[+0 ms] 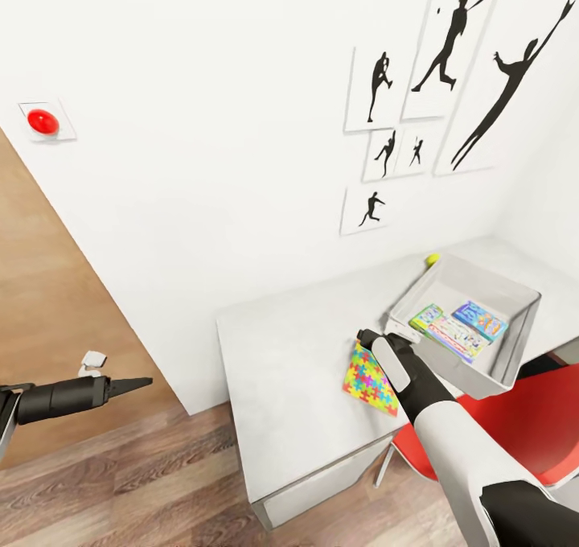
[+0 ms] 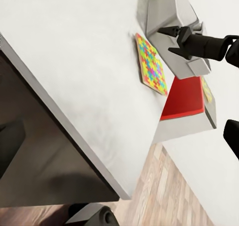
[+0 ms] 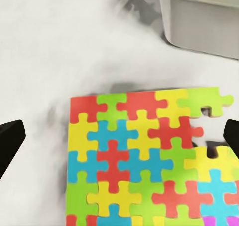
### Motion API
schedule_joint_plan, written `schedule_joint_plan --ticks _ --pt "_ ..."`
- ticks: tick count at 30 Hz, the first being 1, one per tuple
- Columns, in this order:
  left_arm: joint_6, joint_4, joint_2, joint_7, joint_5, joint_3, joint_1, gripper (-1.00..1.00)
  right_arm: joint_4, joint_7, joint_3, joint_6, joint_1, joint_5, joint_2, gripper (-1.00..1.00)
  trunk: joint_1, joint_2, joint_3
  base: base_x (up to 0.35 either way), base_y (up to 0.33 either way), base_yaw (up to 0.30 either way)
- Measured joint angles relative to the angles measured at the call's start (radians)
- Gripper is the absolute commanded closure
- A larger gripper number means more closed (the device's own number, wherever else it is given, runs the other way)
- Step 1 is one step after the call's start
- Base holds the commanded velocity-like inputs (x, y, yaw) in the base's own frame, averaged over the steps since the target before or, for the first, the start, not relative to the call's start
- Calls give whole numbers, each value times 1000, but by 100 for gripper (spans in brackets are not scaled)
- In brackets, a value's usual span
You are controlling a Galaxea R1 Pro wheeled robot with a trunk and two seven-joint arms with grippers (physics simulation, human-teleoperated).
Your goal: Put all the toys in the child's room - the three board games (two on the bed and one on the table), the two jigsaw puzzles on the table, and the tennis ball on the table - inside the toy box on the table in the child's room.
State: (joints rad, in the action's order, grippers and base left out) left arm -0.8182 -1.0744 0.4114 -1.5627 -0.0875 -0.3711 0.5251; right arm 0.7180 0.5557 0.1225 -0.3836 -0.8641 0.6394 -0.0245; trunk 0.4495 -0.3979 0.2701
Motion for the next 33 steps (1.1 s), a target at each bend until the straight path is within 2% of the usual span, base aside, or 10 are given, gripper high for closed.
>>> schedule_joint_plan --ticks 10,24,33 --pt "0 0 0 0 0 0 0 -100 0 -4 4 0 1 -2 -1 -100 0 0 16 94 0 0" --pt "0 0 -1 0 0 0 0 -100 0 -5 4 0 1 -2 0 -100 0 0 39 11 -2 0" --pt "-2 0 0 0 0 0 0 -100 0 -5 6 0 1 -2 1 -100 0 0 53 0 -129 0"
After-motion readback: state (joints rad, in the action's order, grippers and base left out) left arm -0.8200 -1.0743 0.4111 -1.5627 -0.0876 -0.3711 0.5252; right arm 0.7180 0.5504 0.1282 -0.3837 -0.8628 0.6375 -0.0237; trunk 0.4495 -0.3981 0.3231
